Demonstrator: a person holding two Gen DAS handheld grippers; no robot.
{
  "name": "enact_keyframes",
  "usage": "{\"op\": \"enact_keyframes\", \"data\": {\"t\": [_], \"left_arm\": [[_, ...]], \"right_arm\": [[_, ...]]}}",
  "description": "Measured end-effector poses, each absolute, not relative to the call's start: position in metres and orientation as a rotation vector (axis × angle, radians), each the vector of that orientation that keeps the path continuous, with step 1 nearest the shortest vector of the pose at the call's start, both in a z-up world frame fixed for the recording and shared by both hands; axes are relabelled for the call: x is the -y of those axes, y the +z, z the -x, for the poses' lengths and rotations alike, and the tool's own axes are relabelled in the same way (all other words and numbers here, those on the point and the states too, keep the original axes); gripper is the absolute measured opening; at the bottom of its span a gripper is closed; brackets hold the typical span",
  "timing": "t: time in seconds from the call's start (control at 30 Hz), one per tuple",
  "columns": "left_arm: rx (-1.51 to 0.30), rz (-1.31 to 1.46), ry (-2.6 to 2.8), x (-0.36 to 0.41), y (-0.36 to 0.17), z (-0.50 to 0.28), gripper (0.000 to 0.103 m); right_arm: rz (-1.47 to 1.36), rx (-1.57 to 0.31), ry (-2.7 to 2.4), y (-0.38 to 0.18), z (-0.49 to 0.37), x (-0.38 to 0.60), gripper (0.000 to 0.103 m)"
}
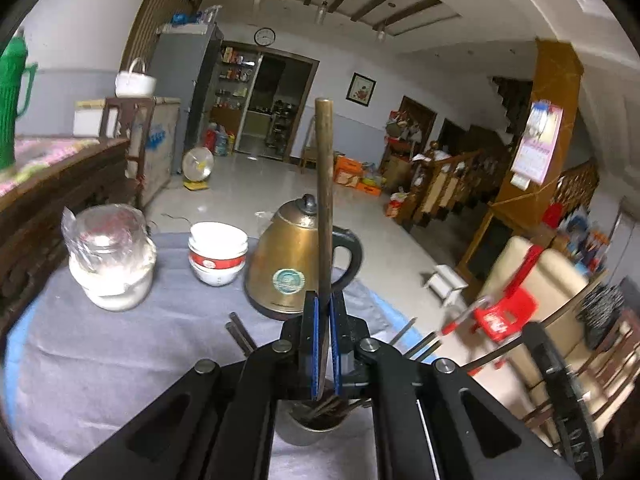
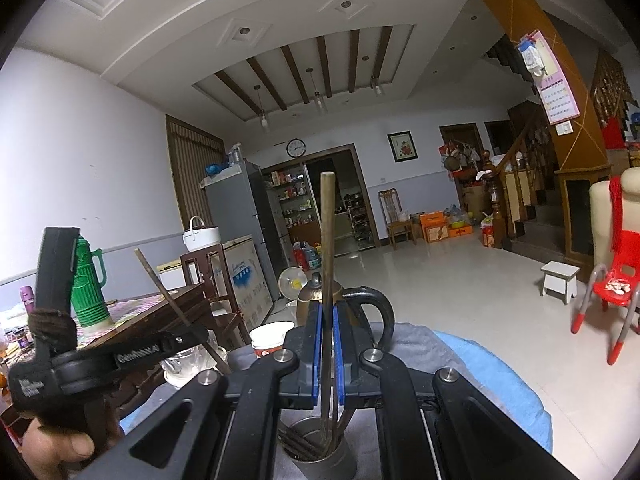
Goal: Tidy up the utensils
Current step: 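Lower both chopsticks into the grey holder cup, then open both tools to release the chopsticks into the cup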
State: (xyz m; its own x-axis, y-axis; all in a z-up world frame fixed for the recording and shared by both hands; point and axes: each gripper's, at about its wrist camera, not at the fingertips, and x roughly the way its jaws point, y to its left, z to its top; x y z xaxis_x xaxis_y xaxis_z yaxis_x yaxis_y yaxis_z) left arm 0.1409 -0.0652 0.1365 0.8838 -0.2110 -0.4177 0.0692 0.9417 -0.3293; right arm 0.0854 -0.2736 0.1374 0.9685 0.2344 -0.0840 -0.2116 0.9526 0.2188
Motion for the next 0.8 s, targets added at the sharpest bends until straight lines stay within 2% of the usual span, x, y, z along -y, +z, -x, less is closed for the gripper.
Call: {"op": "enact_keyframes", "data": {"t": [0.8], "left_arm": [[-0.654, 0.236, -0.139, 0.085, 0.073, -0.205, 0.005]], "right_arm": [[-0.132, -0.314, 0.266, 0.071, -0.144, 0.245, 0.006]]}}
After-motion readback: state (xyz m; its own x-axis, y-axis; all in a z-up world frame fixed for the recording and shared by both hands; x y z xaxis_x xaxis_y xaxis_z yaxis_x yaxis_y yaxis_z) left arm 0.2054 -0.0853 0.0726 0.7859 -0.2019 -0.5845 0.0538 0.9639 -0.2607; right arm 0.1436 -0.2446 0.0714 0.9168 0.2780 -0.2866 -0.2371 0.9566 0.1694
